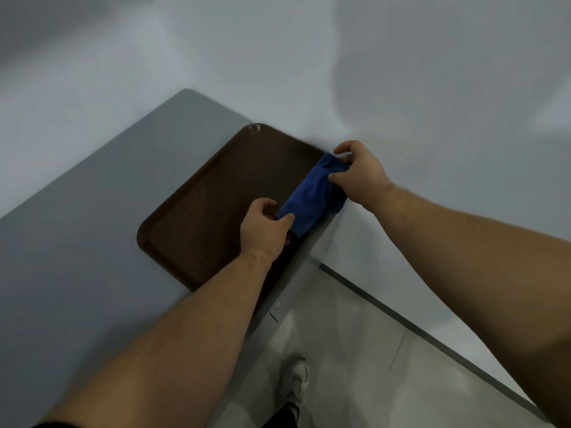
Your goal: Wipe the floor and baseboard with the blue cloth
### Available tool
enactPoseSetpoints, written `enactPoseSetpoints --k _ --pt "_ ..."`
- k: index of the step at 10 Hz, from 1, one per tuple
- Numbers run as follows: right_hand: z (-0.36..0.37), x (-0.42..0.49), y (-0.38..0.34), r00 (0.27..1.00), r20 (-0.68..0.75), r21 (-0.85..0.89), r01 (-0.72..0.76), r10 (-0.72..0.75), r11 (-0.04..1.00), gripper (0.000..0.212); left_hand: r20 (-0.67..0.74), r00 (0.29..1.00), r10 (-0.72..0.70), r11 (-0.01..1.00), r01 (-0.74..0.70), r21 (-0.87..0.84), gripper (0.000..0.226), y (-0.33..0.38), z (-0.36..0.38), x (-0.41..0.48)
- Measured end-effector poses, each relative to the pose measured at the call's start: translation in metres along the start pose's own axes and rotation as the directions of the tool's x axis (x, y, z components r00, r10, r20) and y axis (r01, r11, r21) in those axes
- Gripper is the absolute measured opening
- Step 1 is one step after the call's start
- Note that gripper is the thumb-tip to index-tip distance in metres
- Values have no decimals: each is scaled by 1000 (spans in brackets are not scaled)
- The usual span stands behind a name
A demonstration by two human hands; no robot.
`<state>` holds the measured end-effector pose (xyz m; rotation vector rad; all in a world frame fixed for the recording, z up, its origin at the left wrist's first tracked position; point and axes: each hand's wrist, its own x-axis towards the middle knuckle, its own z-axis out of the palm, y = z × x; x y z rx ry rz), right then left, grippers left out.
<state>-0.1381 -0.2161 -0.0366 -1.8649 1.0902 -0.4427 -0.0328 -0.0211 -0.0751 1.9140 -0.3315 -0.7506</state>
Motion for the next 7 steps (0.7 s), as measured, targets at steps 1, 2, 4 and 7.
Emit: enactPoseSetpoints --k 1,2,4,7 --pt "14 10 5 996 3 -142 87 -88 986 35 41 981 188 944 -192 268 34 -9 -2 3" --pt "20 12 12 987 49 -471 155 -150 868 17 47 954 297 819 -279 501 38 -18 -2 3" --pt "17 -4 15 997 67 -686 81 -48 723 36 269 756 596 446 -591 672 27 -18 0 0" --pt "-85 -80 23 997 68 -602 13 35 798 47 578 655 487 125 -707 696 38 41 -15 -23"
